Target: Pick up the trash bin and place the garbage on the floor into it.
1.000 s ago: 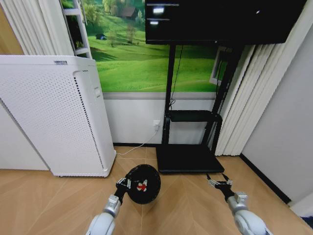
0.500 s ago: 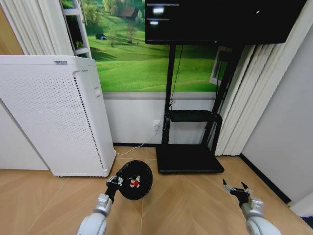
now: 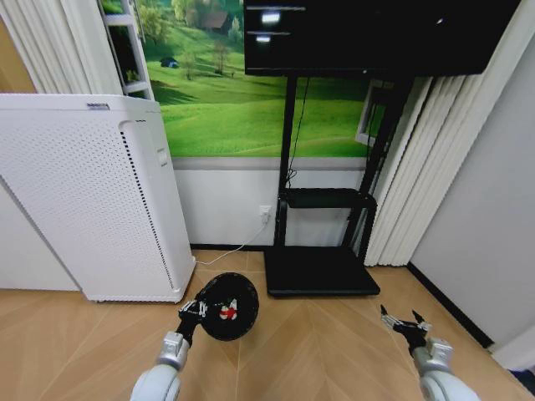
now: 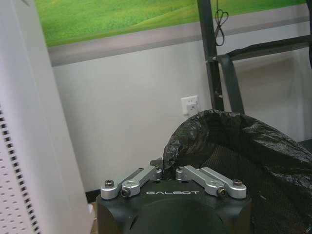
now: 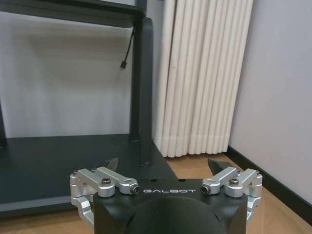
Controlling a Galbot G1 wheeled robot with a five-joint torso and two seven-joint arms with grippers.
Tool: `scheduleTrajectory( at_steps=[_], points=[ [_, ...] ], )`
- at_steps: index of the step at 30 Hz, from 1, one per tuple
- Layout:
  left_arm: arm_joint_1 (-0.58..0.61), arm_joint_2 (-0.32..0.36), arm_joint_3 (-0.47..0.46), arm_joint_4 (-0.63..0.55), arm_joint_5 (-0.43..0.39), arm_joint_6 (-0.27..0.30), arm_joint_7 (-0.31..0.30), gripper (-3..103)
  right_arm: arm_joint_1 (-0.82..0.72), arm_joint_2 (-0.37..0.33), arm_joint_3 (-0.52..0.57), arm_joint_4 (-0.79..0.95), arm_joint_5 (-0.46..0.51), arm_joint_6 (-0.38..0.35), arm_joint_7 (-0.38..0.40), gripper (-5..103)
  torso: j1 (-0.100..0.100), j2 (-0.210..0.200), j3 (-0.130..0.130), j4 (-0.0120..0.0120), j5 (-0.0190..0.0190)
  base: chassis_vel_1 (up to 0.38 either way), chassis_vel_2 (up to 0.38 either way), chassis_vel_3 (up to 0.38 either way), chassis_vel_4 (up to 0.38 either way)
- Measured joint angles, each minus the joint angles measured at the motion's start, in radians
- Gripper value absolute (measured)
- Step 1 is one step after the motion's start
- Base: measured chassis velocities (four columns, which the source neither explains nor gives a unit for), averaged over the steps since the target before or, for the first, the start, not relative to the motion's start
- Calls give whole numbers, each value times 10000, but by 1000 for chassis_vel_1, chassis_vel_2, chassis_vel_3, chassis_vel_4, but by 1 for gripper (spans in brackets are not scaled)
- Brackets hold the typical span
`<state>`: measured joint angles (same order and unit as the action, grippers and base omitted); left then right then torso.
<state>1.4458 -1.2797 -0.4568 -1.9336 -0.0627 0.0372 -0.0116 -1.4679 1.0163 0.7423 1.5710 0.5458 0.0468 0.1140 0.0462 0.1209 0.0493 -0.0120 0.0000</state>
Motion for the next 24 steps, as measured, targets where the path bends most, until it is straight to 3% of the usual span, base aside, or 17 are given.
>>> scheduleTrajectory(
  at_steps=[13, 18, 24],
  points=[
    [-65, 15, -15, 98, -37, -21, 17, 7, 170, -232, -396, -406, -91, 153, 25, 100, 0, -1, 0, 2, 0, -172, -186, 175, 182],
    [-82, 5, 0, 117, -35, -15, 10, 7, 158, -523, -636, -427, -171, -308, 193, 100, 0, 0, -1, 8, -2, 43, 19, -40, -30],
    [-80, 53, 138, 51, -34, 9, -5, 7, -117, -1562, -1690, -768, 64, -1181, 554, 100, 0, 0, -1, 4, 2, 29, 37, -23, -31]
  ],
)
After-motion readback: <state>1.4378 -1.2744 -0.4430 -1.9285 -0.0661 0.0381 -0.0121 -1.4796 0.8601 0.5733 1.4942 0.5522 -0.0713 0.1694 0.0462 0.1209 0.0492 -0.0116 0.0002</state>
